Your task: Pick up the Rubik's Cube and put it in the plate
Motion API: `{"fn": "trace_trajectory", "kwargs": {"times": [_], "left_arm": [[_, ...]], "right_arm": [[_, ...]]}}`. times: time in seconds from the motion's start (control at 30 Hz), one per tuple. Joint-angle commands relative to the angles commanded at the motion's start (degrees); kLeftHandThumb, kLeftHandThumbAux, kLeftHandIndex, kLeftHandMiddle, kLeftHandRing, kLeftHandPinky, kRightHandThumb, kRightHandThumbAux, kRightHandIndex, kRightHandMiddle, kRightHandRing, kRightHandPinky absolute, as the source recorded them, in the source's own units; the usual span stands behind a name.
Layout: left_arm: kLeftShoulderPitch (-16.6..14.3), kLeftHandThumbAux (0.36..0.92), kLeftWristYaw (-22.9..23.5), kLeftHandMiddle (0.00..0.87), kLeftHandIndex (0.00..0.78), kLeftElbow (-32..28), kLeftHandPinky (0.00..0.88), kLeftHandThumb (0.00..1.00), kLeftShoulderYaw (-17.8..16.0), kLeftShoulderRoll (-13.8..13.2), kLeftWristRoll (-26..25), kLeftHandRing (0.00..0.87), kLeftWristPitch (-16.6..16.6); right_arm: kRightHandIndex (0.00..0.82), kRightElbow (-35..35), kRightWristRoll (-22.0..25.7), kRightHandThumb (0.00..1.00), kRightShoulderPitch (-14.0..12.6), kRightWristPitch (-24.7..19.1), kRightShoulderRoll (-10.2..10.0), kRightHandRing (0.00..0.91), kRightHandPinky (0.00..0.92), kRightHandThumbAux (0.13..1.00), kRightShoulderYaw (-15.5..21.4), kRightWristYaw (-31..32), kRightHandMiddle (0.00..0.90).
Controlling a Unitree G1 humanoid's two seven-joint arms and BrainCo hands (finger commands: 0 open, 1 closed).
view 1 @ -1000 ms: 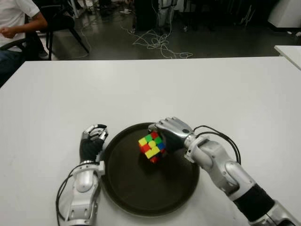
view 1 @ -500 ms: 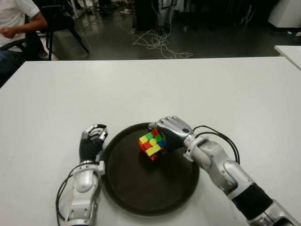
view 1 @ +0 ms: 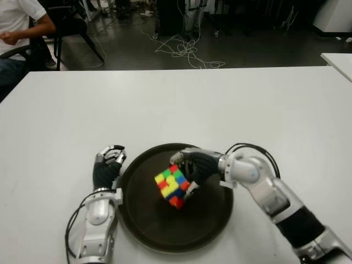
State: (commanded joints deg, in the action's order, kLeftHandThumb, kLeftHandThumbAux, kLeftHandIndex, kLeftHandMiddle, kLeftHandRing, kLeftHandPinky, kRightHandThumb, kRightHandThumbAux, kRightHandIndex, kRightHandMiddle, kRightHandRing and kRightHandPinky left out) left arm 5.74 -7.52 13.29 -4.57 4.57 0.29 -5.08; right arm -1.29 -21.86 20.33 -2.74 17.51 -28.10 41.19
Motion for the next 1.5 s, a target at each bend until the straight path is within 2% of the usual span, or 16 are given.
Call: {"fn": "trace_trajectory", "kwargs": {"times": [0.33,0.63,0.73,1.13,1.5], "left_arm": [[0.0,0.706,0.2,0.819,0.444,0.3,0.819,0.707,0.1,0.0,-0.1,0.836,-0.9],[0.1,0.705,0.5,0.820,0.444,0.6,0.817,0.708,-0.1,0.1,-0.6,0.836,-2.1],[-0.1,0.705,0.3,0.820,0.444,1.0,0.816,0.708,-0.2,0.2,-0.7,0.835,-2.5],[-0.2,0.705,0.4,0.820,0.444,0.8,0.820,0.708,-0.3,0.3,-0.9,0.837,-2.0],[-0.1,0.705,0.4,0.816,0.443,0.6,0.817,0.709,-0.3,0.3,-1.1,0.835,-2.1]], "right_arm": [[0.000,-1.0,-1.2,0.000,0.3,-1.0,0.5,0.000,0.000,0.716,-0.1,-0.7,0.000],[0.000,-1.3,-0.9,0.000,0.6,-1.0,0.8,0.000,0.000,0.758,-0.1,-0.5,0.000],[0.000,-1.5,-0.4,0.000,0.2,-2.1,0.4,0.000,0.000,0.766,0.4,-0.9,0.000],[0.000,-1.1,-0.2,0.000,0.0,-2.6,0.2,0.000,0.000,0.785,0.7,-2.4,0.000],[0.000,-3.3,-1.7,0.000,0.5,-6.1,1.0,0.000,0.000,0.774,0.2,-1.5,0.000]]}}
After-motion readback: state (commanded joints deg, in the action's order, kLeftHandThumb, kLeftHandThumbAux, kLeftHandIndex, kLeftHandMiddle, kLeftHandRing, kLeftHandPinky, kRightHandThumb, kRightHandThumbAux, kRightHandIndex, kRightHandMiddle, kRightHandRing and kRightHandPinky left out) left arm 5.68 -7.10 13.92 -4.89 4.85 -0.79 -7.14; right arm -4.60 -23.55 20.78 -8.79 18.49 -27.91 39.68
